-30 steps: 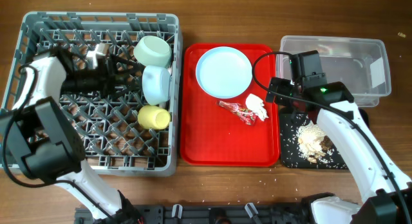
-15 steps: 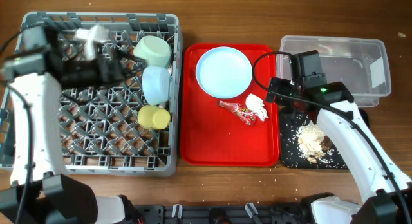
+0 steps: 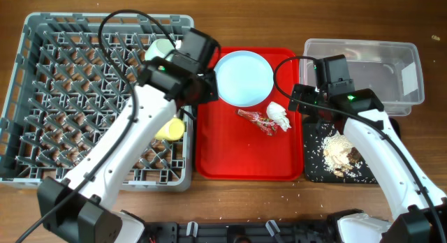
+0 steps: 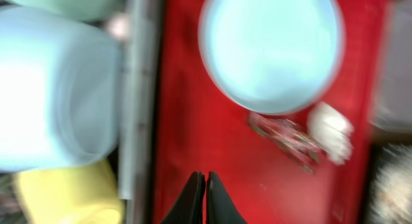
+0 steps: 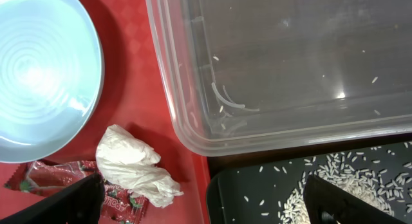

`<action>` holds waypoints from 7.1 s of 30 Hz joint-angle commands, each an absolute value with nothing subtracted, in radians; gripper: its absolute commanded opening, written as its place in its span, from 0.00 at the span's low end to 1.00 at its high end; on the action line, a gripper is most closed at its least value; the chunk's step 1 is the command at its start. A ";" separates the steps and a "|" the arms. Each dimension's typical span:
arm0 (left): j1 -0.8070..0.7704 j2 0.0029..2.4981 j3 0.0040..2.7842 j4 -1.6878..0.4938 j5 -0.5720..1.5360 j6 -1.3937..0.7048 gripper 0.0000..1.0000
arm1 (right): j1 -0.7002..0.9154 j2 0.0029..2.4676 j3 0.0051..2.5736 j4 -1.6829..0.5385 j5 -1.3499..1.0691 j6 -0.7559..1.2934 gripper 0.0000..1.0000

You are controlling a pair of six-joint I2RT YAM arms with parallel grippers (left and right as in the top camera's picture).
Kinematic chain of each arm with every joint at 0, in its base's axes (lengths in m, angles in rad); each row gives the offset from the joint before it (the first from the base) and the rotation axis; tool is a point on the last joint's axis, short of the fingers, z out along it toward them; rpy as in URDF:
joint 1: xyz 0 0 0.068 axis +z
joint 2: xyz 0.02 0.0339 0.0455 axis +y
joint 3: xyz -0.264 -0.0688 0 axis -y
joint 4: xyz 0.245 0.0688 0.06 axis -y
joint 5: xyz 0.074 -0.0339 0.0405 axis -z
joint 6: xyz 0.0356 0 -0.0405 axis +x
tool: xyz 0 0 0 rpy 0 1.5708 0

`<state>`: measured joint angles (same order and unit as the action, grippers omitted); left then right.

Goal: Sort waste into correct bins and load items into the dishwasher rack

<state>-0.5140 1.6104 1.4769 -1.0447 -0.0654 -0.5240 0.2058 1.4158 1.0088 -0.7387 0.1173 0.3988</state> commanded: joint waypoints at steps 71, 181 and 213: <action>-0.128 1.771 1.426 -0.957 -0.295 -0.580 0.04 | 0.204 1.421 1.022 -0.737 0.138 0.393 1.00; -0.405 1.768 1.373 -0.952 -0.155 -0.429 0.25 | 0.204 1.421 1.022 -0.737 0.138 0.393 1.00; -0.394 1.773 1.281 -0.791 0.012 -0.427 0.11 | 0.204 1.421 1.022 -0.737 0.138 0.393 1.00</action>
